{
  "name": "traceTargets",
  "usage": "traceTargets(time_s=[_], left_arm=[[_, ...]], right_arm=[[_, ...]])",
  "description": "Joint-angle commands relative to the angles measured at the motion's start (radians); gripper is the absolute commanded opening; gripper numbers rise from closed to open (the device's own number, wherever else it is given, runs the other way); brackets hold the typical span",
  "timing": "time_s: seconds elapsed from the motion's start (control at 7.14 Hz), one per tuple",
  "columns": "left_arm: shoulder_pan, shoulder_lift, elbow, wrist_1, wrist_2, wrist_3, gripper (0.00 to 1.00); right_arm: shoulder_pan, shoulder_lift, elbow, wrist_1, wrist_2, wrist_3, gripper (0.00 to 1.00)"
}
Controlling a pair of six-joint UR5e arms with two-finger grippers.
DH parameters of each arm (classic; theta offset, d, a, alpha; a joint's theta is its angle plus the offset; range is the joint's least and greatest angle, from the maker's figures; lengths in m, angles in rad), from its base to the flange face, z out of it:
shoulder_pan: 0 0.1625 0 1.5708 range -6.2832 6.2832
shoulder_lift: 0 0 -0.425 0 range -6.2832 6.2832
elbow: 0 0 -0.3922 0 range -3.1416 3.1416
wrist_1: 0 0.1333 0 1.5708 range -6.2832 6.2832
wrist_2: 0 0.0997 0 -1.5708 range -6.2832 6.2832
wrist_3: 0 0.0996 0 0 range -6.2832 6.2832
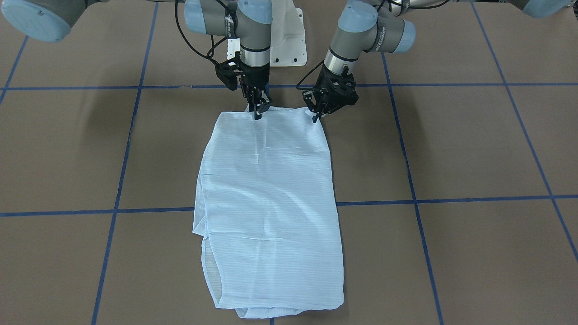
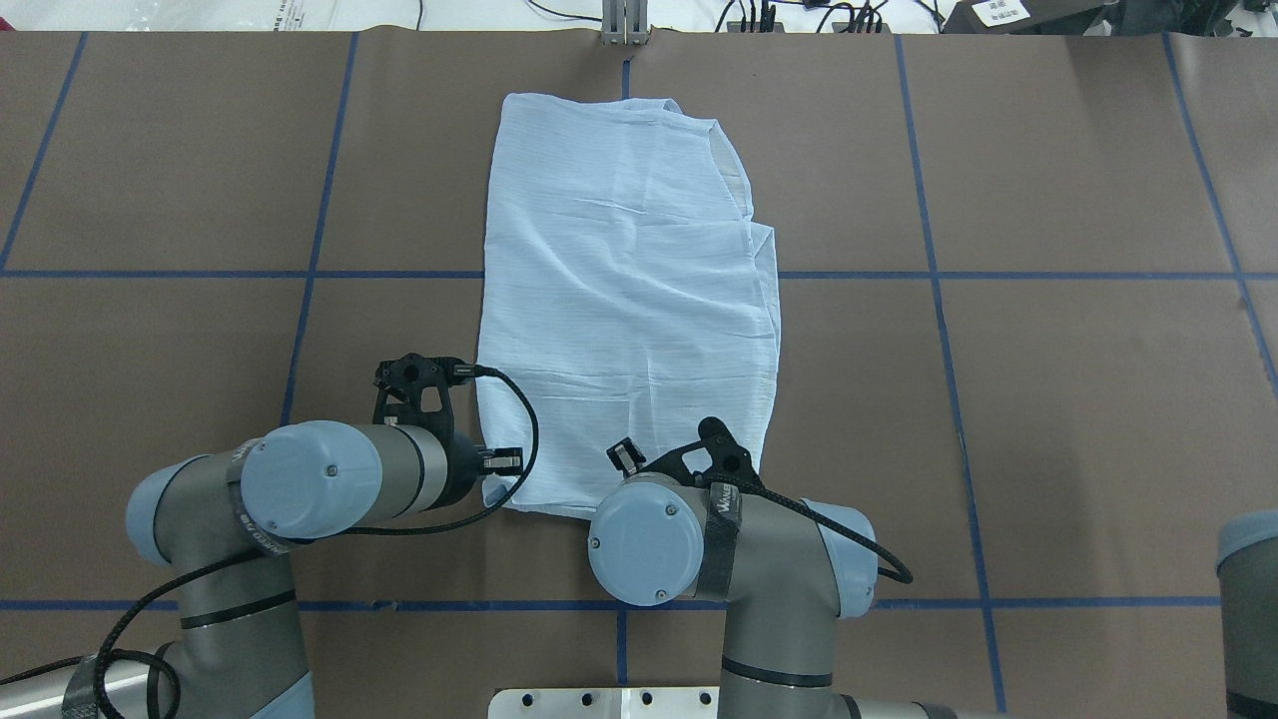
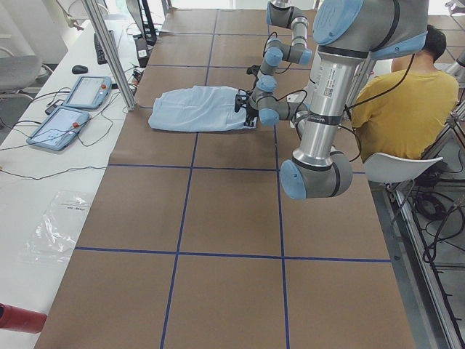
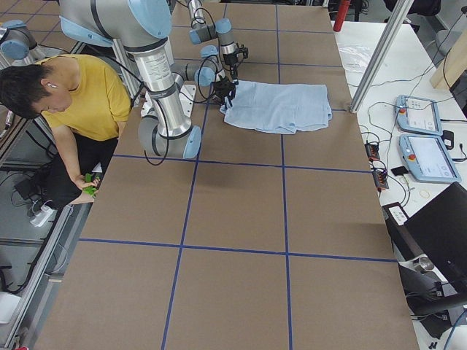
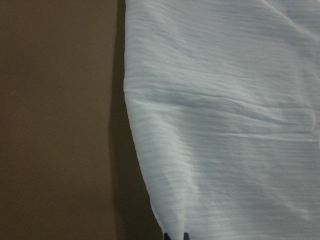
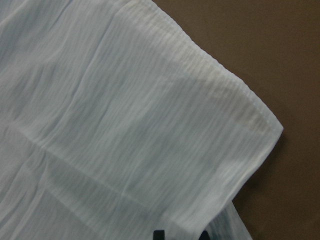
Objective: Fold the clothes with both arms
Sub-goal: 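Grasp the shirt's end nearest the robot with both grippers, then lift the near end with both grippers and fold it away from the robot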
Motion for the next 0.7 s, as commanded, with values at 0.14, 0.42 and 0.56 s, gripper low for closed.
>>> traceTargets(time_s=[0.14,0.42,0.56], left_arm=[[-0.001,-0.008,-0.018,0.000,-0.008,0.005,0.00],[-0.009,-0.005,-0.136,0.046,-0.035,0.014,0.00],[-0.009,-0.008,-0.243,0.140,-0.079,0.012,0.00]], right_arm=[[0.013,-0.001,0.032,-0.001,-0.013,0.007,0.00],[0.045,-0.031,0.154,-0.040,-0.004,-0.013,0.00],[0.045,-0.054,0.257,-0.123,-0.004,-0.015,0.00]])
